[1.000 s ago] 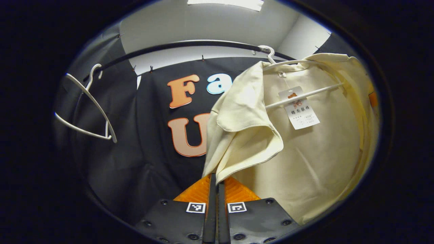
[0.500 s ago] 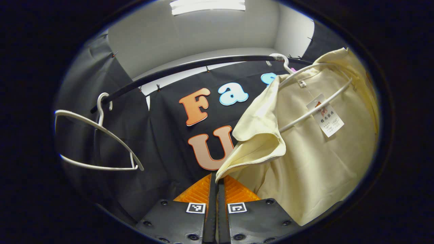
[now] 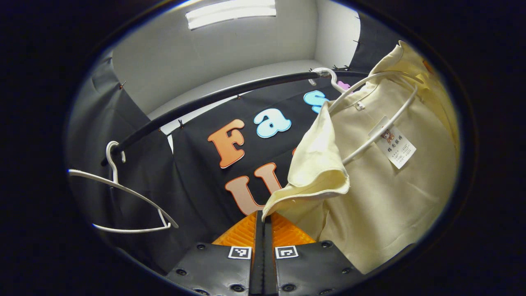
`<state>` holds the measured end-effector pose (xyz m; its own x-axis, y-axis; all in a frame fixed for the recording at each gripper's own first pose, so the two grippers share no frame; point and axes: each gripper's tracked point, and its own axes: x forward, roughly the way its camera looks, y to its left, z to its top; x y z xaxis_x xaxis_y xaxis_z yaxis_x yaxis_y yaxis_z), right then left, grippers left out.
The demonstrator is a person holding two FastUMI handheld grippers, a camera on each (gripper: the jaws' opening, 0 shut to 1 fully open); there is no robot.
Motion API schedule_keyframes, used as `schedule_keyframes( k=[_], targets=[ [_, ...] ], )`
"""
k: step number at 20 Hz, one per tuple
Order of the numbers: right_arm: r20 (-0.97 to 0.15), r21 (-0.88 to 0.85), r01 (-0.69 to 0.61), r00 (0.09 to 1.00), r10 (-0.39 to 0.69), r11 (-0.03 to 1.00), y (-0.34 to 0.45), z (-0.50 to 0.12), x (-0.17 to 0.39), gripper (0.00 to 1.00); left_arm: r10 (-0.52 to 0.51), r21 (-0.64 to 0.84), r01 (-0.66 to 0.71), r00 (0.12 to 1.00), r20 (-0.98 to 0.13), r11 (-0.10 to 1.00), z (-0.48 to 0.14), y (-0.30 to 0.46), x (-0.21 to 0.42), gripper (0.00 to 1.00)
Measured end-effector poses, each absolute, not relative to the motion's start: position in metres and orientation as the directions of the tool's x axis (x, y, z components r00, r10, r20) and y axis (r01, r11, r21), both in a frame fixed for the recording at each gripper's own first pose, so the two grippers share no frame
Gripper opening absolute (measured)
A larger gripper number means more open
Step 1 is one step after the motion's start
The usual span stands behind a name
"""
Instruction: Grasp the clothes on the hanger with both hands and then place them into the laundry hamper below.
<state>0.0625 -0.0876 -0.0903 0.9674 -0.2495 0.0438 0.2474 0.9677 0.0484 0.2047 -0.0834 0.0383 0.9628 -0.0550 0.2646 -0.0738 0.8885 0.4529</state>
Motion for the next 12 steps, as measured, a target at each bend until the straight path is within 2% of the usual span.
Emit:
schedule_keyframes(
  k=[9, 12],
  targets=[
    [0.072, 0.015, 0.31, 0.948, -0.311, 0.951, -0.121, -0.065, 0.066, 0.0, 0.017, 0.445, -0.218, 0.911, 0.413, 0.869, 0.095, -0.054, 0.224, 0.07],
    [0.074, 0.022, 0.331, 0.94, -0.332, 0.943, -0.137, -0.058, 0.071, 0.0, 0.028, 0.45, -0.239, 0.904, 0.426, 0.86, 0.106, -0.049, 0.238, 0.07]
  ],
)
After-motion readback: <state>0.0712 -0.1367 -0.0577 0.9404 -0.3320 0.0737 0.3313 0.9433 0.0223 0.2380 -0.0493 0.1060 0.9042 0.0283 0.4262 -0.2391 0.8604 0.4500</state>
